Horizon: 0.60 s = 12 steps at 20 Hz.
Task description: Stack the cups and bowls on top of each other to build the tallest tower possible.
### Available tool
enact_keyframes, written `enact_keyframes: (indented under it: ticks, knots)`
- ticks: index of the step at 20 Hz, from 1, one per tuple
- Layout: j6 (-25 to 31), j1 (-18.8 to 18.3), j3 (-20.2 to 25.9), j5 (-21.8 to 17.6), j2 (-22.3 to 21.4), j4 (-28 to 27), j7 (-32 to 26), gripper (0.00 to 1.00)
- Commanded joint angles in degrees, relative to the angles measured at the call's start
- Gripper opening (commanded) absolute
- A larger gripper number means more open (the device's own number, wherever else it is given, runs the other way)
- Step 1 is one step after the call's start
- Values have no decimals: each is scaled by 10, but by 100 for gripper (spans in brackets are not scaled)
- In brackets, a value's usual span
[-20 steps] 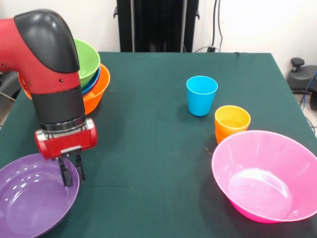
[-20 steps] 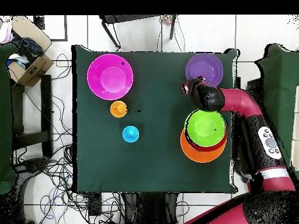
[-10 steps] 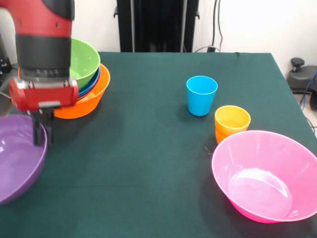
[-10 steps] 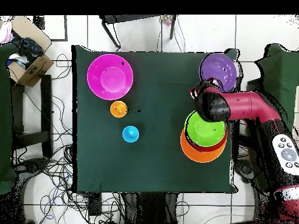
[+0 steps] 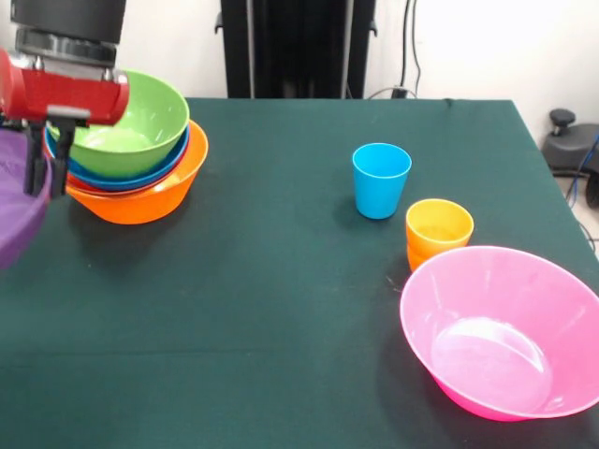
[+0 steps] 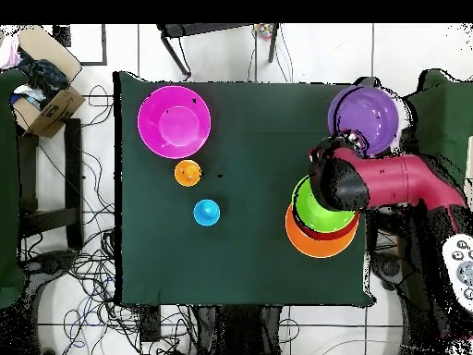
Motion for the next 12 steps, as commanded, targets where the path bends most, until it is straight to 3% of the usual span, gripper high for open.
enact_keyframes:
  ticks: [1, 6, 12]
  knots:
    - [-14, 26, -42, -9, -58, 59, 61, 0]
    - [5, 23, -35, 18, -87, 90, 46, 0]
    - [11, 39, -45, 41, -129, 135, 67, 0]
